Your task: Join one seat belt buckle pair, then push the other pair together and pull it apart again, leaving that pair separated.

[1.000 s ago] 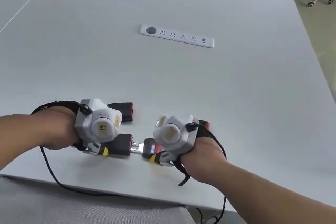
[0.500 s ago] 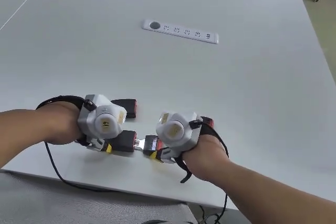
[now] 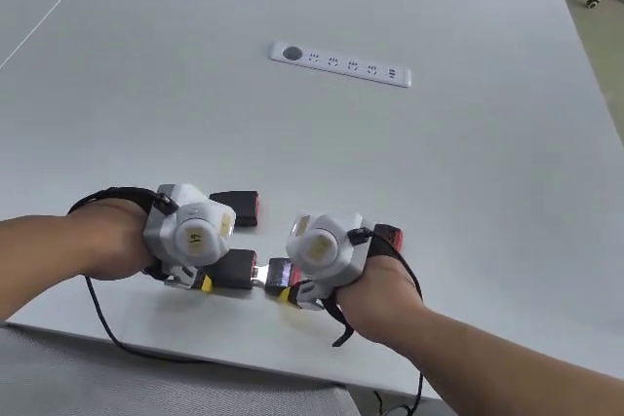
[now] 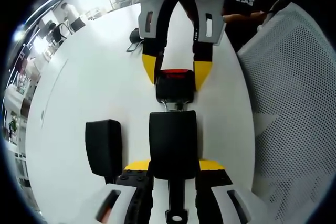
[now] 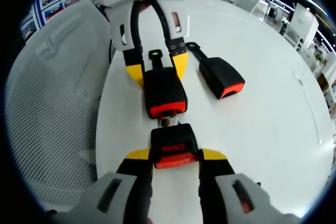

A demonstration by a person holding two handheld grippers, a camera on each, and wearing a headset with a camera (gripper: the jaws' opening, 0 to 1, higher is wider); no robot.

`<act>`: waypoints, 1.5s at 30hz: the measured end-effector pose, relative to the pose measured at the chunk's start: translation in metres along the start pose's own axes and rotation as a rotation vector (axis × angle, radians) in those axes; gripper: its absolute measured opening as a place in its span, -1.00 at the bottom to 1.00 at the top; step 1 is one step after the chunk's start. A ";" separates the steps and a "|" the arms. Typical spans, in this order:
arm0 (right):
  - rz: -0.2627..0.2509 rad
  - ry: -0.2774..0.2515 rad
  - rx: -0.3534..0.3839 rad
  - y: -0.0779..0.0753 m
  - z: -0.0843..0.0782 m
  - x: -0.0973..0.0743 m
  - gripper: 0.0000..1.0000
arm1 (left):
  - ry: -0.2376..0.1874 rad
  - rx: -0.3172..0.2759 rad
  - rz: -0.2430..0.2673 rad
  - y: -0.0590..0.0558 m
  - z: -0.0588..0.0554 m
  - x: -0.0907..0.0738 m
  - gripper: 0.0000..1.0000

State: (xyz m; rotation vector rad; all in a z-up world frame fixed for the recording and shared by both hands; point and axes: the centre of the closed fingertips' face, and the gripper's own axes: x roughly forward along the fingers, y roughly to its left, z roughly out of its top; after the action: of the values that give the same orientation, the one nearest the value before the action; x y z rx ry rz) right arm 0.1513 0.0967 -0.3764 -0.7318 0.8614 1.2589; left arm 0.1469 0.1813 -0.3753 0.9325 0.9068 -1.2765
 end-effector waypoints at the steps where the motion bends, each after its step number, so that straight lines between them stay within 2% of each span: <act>1: 0.001 0.002 0.000 0.000 0.000 0.001 -0.35 | 0.001 0.000 -0.001 0.000 0.000 0.000 -0.38; 6: 0.006 0.000 -0.009 0.000 0.001 0.000 -0.35 | 0.005 0.005 -0.005 0.000 0.001 0.000 -0.38; 7: 0.012 -0.016 -0.009 0.001 0.004 0.001 -0.35 | 0.005 0.008 -0.007 0.000 0.001 0.000 -0.39; 8: 0.017 -0.013 -0.005 0.004 0.007 0.004 -0.35 | 0.007 0.027 -0.011 0.000 0.002 0.000 -0.39; 10: 0.008 -0.002 -0.018 0.003 0.010 0.007 -0.35 | 0.016 0.022 -0.013 0.000 0.002 0.000 -0.38; 11: 0.028 -0.010 -0.015 0.007 0.012 0.007 -0.34 | 0.031 0.013 -0.021 -0.001 -0.001 0.000 -0.38; 13: 0.023 -0.013 -0.015 0.005 0.010 0.005 -0.34 | 0.012 0.019 -0.018 -0.002 0.001 0.001 -0.38; 21: 0.018 -0.023 -0.010 0.004 0.009 0.005 -0.34 | 0.013 0.017 -0.023 0.000 0.000 0.001 -0.38; 23: 0.017 -0.024 -0.018 0.004 0.009 0.005 -0.34 | 0.002 0.003 -0.021 0.000 0.000 0.001 -0.38; 24: 0.014 -0.020 -0.046 0.003 0.008 0.004 -0.34 | -0.006 0.010 -0.019 0.001 -0.001 0.000 -0.38; 25: 0.011 -0.024 -0.078 0.003 0.008 0.003 -0.35 | -0.026 0.016 -0.019 0.001 -0.001 0.000 -0.38; 26: 0.015 -0.025 -0.083 0.003 0.007 0.002 -0.35 | -0.068 -0.015 -0.017 0.002 0.000 0.000 -0.38; 28: 0.023 -0.037 -0.072 0.001 0.005 0.001 -0.36 | -0.081 -0.028 -0.014 0.004 -0.003 -0.001 -0.39; 36: 0.031 -0.025 -0.090 0.000 0.006 0.002 -0.35 | -0.071 -0.027 -0.016 0.004 -0.002 -0.001 -0.39; 45: 0.036 -0.016 -0.081 0.000 0.006 0.002 -0.34 | -0.037 -0.028 -0.022 0.004 -0.001 -0.002 -0.38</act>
State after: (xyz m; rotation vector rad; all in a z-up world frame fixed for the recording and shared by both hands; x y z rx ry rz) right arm 0.1528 0.1028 -0.3755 -0.7730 0.8175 1.3367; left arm 0.1506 0.1832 -0.3738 0.8766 0.9054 -1.2926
